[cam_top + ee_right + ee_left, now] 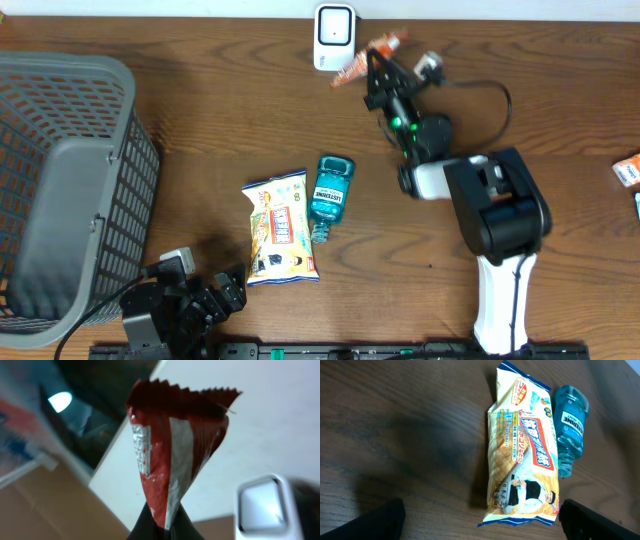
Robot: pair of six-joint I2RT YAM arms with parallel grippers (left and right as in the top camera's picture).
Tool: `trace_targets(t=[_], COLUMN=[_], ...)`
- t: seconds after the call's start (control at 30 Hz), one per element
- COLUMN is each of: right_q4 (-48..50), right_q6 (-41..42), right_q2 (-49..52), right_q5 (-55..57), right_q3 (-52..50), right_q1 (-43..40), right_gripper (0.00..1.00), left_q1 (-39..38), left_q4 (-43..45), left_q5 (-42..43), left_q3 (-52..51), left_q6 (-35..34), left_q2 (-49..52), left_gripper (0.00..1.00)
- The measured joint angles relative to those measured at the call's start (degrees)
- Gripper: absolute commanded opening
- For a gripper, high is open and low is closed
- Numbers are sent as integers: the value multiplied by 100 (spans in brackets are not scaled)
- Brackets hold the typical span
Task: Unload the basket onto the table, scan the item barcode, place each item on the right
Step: 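Raise the red bar to the white scanner window with the right gripper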
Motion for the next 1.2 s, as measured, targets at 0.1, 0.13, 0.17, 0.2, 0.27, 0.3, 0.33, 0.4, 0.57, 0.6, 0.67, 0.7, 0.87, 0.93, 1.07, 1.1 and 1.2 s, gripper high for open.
trace_targets(t=[0.1,0.13,0.17,0.2,0.27,0.3,0.33,0.4,0.57,0.6,0.67,0.7,0.87,0.93,1.07,1.1,1.2], right_q4=[-256,-428,-564,-750,-859,-896,-905,-994,-1576,-1716,-1969,-2079,-2406,-2448,-2518,-2522,-2645], right_q6=[-87,-114,-138,-160,-192,-212,-214,-210,-129,-120,-105,-103,-168,-219,-323,-345,-389], right_q2=[444,584,719,887,1211,1480,1609,2081,3287,3532,3921,4070,4363,4363,4363,4363,4363], right_q5=[-649,-859,-1003,-1217,-1456,-1591,-1655,-1777,-1904,-1899,-1875,-1856,-1808,-1812,-2092,-2238,-2870], right_q3=[1016,1410,1722,2151,2774,3235,3425,4166,5845,6175,6699,6907,7403,7449,7469,7469,7547], right_q1=[-120,-151,-173,-216,-258,-295,-306,-334,-387,-389,-398,-400,-452,-474,-535,-546,-623], right_gripper=[1,1,1,1,1,1,1,1,1,1,1,1,1,1,1,1,1], left_q1=[0,0,0,0,0,0,0,0,0,0,0,0,0,0,0,0,0], left_q4=[0,0,0,0,0,0,0,0,0,0,0,0,0,0,0,0,-2], left_q5=[0,0,-2,0,0,0,-2,-2,0,0,-2,-2,-2,-2,-2,-2,-2], left_q3=[0,0,0,0,0,0,0,0,0,0,0,0,0,0,0,0,0], left_q6=[0,0,0,-2,-2,0,0,-2,0,-2,0,0,0,0,0,0,0], left_q2=[0,0,0,0,0,0,2,0,0,0,0,0,0,0,0,0,0], left_gripper=[98,98,98,98,98,98,98,98,98,98,98,98,98,98,98,99,98])
